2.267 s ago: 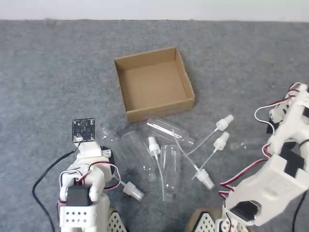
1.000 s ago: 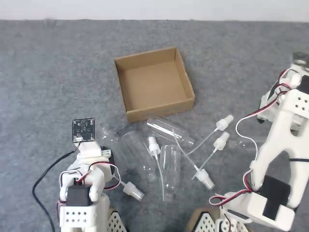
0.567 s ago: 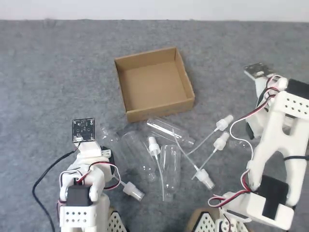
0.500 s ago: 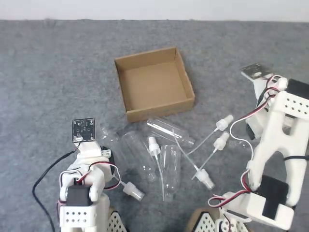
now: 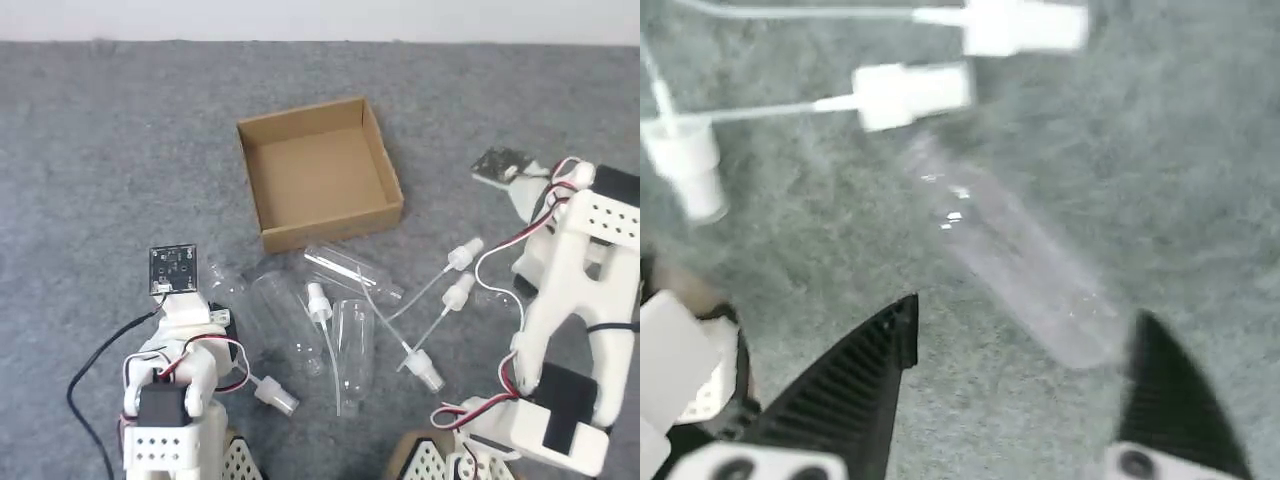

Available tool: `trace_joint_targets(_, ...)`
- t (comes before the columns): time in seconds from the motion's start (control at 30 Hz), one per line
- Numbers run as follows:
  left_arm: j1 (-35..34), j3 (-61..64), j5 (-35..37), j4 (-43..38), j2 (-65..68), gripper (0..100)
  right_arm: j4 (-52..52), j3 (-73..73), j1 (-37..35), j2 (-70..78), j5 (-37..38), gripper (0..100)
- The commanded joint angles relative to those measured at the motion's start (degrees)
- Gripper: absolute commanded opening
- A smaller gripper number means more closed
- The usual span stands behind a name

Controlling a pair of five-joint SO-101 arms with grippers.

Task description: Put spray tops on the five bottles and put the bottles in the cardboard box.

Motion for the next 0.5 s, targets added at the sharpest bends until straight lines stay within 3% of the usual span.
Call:
trace_joint_targets(0.0, 0.09, -0.66, 0.26, 0.09, -0.70, 1, -0.13, 2.55, -0.66, -3.21, 5.89, 41.4)
trace_joint_targets(0.13, 0.09, -0.66, 0.26, 0.09, -0.70, 1, -1.89, 6.33, -0.48, -3.21, 11.16, 39.5)
trace_joint_targets(0.47, 0.09, -0.66, 0.26, 0.09, -0.70, 1, -16.40, 17.14, -0.22, -3.21, 14.95, 37.4)
